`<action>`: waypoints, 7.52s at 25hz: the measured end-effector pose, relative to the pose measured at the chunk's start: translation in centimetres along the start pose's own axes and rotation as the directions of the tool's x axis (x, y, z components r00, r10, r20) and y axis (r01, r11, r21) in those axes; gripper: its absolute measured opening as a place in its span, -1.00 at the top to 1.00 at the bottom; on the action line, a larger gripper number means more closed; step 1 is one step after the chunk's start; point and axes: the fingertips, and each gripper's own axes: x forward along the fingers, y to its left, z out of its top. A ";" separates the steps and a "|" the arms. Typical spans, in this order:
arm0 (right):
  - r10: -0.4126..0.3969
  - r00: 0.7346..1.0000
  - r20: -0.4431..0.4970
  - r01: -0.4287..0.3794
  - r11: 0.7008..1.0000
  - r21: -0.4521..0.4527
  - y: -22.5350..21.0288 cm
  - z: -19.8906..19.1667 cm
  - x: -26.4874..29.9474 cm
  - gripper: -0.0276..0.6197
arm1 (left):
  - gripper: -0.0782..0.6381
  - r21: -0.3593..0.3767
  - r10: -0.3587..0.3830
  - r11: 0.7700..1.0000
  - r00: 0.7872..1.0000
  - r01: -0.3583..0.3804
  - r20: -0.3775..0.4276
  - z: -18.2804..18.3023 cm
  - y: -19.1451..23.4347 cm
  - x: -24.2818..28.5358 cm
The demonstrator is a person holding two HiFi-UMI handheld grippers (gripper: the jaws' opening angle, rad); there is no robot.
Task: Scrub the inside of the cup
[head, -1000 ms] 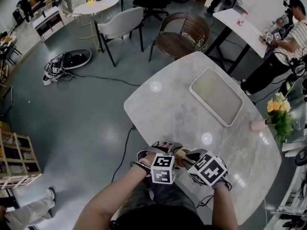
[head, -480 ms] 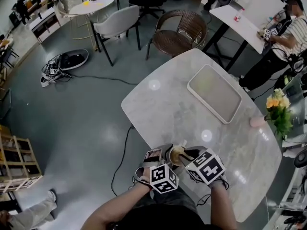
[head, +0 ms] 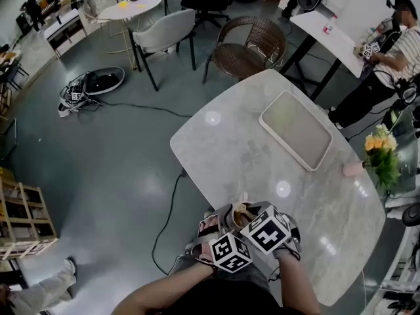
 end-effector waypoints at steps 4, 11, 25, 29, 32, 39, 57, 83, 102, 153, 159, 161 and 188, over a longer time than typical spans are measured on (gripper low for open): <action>-0.009 0.999 -0.054 0.001 0.991 -0.133 0.4 -1.0 0.6 0.73 | -0.28 0.042 -0.030 0.999 0.999 0.031 -0.010 -0.8 -1.9 -1.0; 0.160 0.987 -0.007 -0.159 0.972 -0.175 1.0 -1.4 -0.1 0.73 | -0.28 0.032 -0.044 0.998 0.999 0.045 -0.019 -0.9 -2.3 -0.9; 0.176 0.980 0.091 -0.168 0.982 -0.084 -0.1 -2.2 -3.6 0.73 | -0.28 0.034 -0.207 0.977 0.978 0.208 -0.027 -1.4 -5.5 -2.2; 0.145 0.989 0.005 -0.143 0.979 -0.145 -0.1 -3.4 -3.1 0.73 | -0.28 0.084 -0.319 0.944 0.948 0.319 -0.006 -0.9 -8.1 -2.7; 0.124 0.992 -0.008 -0.124 0.983 -0.137 -0.5 -3.9 -3.1 0.73 | -0.28 0.098 -0.365 0.926 0.931 0.363 -0.002 -0.9 -9.1 -2.9; 0.081 0.994 0.069 -0.086 0.994 0.071 -1.7 -3.9 -3.9 0.73 | -0.28 0.113 -0.172 0.977 0.981 0.181 -0.084 -3.4 -0.9 -1.2; 0.071 0.997 0.029 -0.074 0.990 0.121 -1.3 -3.8 -2.0 0.73 | 0.56 0.447 -0.257 0.860 0.966 0.247 -0.039 -0.3 0.0 -0.3; 0.306 0.939 0.158 -0.329 0.932 0.154 0.6 -0.9 -1.3 0.73 | 0.62 0.306 -0.212 0.926 0.975 0.220 -0.060 -2.7 -3.2 -2.2; 0.001 1.000 0.015 0.001 0.993 -0.121 -1.4 -1.4 -2.2 0.73 | 0.62 0.259 -0.279 0.925 0.960 0.279 -0.035 -0.6 -6.4 -2.0; -0.110 0.872 0.476 0.021 0.982 0.189 1.1 -0.6 -11.3 0.73 | 0.74 0.074 -0.013 0.997 0.996 0.007 0.083 -2.6 1.9 -7.3; -0.142 0.856 0.497 0.035 0.975 0.218 3.7 -2.3 -12.2 0.73 | 0.74 0.043 -0.061 0.997 0.993 0.057 0.099 -3.4 0.1 -9.2; -0.148 0.852 0.502 0.035 0.973 0.226 4.6 -3.1 -12.3 0.73 | 0.74 0.036 -0.070 0.997 0.992 0.066 0.109 -3.5 -0.6 -9.6; -0.182 0.831 0.525 0.060 0.969 0.241 15.0 -6.8 -11.5 0.73 | 0.74 -0.080 -0.034 0.995 0.973 0.053 0.229 -6.3 -3.2 -15.5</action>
